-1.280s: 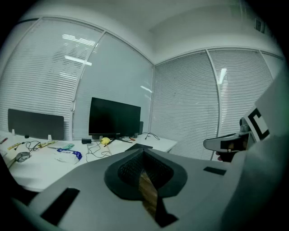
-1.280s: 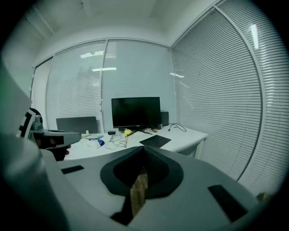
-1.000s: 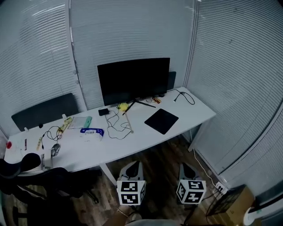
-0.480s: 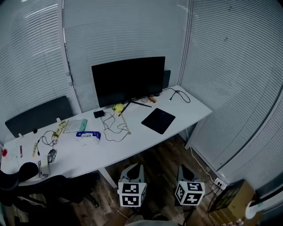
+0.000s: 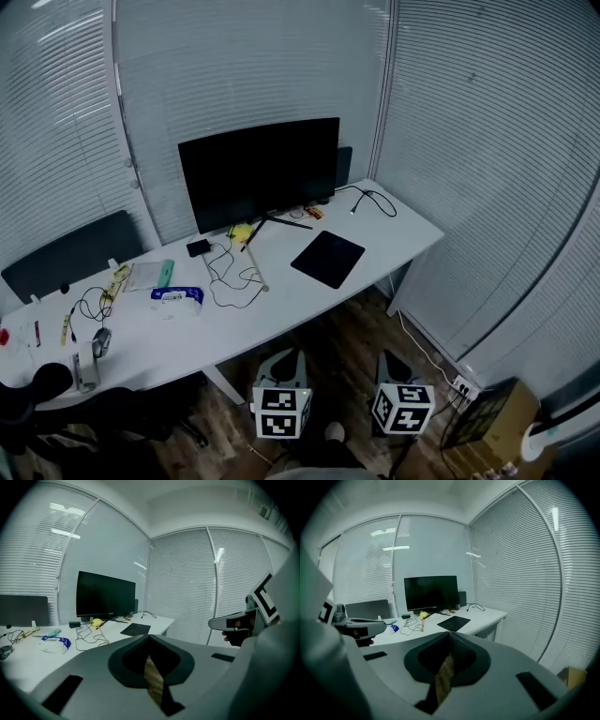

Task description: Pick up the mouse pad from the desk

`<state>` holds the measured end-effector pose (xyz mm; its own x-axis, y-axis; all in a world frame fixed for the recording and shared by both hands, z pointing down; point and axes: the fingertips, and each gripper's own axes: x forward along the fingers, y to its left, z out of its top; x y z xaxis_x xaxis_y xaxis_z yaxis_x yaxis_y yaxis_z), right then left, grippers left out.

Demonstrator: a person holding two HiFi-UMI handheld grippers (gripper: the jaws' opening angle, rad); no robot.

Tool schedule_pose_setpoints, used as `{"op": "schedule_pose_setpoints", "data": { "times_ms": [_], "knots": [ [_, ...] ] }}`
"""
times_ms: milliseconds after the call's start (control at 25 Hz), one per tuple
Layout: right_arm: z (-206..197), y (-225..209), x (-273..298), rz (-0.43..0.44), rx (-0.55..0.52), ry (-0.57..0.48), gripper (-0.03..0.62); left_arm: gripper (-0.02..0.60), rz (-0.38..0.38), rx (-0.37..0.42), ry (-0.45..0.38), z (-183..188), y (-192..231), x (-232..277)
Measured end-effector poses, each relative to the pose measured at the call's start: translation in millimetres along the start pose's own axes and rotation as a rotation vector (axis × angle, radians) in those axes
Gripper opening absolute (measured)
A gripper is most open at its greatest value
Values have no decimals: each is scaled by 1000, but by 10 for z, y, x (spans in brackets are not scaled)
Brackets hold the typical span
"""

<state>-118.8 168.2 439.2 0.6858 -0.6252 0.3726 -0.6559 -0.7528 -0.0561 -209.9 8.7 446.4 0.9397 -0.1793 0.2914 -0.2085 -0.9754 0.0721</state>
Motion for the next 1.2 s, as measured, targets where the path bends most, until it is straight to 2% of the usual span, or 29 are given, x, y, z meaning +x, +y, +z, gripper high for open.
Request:
{"op": "schedule_pose_setpoints", "data": {
  "times_ms": [600,920,1200],
  "knots": [
    [474,-513,742,33,-19,-24,32,17,42,22,-30,400,-29,928],
    [592,-841,1127,64,-13,-7,32,17,68,33,-4,491,-144,1364],
    [711,-1076,1381,107,-24,2,32,17,121,17,8,551,-197,1641]
  ]
}}
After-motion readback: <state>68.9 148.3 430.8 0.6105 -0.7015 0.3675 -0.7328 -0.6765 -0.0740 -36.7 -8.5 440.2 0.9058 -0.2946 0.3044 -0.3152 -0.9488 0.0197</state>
